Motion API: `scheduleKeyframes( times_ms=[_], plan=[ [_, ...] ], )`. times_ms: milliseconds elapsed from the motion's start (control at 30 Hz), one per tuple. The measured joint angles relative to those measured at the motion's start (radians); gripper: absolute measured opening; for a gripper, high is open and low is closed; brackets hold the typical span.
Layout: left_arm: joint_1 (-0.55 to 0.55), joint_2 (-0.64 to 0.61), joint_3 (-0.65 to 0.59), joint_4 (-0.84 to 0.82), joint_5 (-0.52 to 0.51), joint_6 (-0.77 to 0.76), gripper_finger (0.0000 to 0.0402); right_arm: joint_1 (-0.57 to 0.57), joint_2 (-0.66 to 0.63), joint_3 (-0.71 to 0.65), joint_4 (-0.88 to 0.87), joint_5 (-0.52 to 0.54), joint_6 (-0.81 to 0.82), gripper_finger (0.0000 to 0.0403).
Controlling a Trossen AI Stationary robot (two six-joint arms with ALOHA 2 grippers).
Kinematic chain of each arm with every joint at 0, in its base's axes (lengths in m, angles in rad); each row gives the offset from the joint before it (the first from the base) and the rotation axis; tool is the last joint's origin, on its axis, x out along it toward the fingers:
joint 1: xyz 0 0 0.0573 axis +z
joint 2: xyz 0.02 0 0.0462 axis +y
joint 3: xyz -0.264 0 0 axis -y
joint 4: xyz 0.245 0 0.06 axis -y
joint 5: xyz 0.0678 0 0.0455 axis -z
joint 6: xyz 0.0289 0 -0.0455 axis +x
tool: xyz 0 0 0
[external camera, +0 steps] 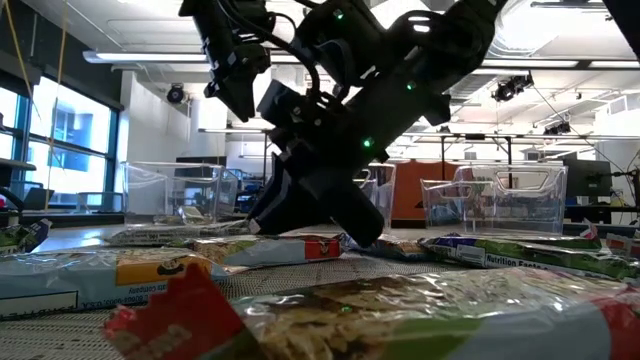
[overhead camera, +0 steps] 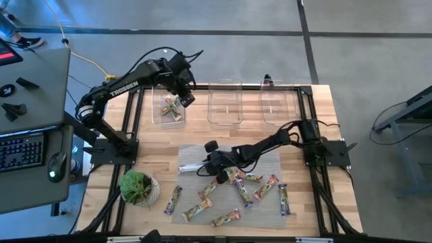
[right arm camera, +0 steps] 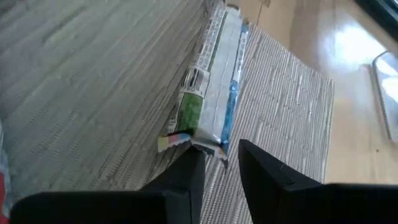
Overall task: Pick and place Granola Bars by type
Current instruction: Put the top left yellow granola bar into the left transparent bin
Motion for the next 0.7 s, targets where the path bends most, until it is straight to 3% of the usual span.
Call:
scheduleKeyframes(
  times_ms=[300, 433, 567, 700],
  plan=[
    [0.000, 0.000, 0.000, 0.000, 0.000, 0.001, 0.0135, 0.001, 0.000, 0.000, 0.000, -0.014, 0.000, 0.0008],
    [0.000, 0.000, 0.000, -0.009, 0.020, -0.002, 0.0135, 0.014, -0.001, 0.000, 0.000, -0.002, 0.007, 0.0008],
    [0.000, 0.000, 0.000, -0.023, 0.084, -0.002, 0.0135, 0.038, -0.011, 0.001, 0.000, 0.133, 0.007, 0.0002],
    [0.000, 0.000, 0.000, -0.031, 0.086, -0.002, 0.0135, 0.054, -0.038, 0.012, 0.006, 0.276, 0.005, 0.0001]
  ],
)
